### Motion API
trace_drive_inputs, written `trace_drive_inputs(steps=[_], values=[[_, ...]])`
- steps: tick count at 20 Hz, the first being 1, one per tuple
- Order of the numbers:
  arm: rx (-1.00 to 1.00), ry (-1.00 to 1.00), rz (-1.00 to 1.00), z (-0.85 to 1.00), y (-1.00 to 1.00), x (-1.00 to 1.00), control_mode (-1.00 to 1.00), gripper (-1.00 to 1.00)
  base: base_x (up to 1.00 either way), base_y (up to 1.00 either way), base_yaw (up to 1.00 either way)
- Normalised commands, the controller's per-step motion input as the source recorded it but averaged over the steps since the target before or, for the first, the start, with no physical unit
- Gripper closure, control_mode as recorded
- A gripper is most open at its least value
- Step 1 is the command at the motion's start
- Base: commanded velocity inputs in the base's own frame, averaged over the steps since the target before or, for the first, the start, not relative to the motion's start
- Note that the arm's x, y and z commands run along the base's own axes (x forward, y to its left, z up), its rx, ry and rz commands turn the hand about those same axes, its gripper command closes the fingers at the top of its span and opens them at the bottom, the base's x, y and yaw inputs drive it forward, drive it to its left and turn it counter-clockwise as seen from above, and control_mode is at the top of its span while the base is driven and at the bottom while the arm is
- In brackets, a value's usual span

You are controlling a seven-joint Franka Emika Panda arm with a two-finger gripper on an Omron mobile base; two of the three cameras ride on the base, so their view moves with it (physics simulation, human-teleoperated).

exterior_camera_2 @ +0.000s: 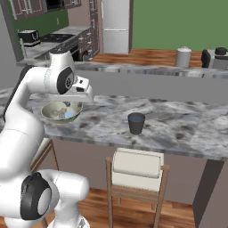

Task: There are four ice cubes in the ice bowl. Place two ice cubes in each glass of water.

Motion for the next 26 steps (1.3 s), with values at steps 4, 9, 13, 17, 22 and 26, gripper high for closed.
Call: trace_drive_inputs(steps=[4, 9, 13, 17, 22, 26], values=[[0.0, 0.0, 0.0, -0.04, 0.0, -0.15, -1.0, -1.0, 0.0, 0.0, 0.0], [0.0, -0.03, 0.0, -0.16, 0.0, -0.4, -1.0, -1.0, 0.0, 0.0, 0.0], [0.0, -0.01, 0.0, -0.23, 0.0, -0.44, -1.0, -1.0, 0.0, 0.0, 0.0], [0.0, 0.0, 0.0, -0.22, 0.0, -0.4, -1.0, -1.0, 0.0, 0.0, 0.0], [0.0, 0.0, 0.0, -0.2, 0.0, -0.36, -1.0, -1.0, 0.0, 0.0, 0.0], [0.0, 0.0, 0.0, -0.18, 0.0, -0.29, -1.0, -1.0, 0.0, 0.0, 0.0]])
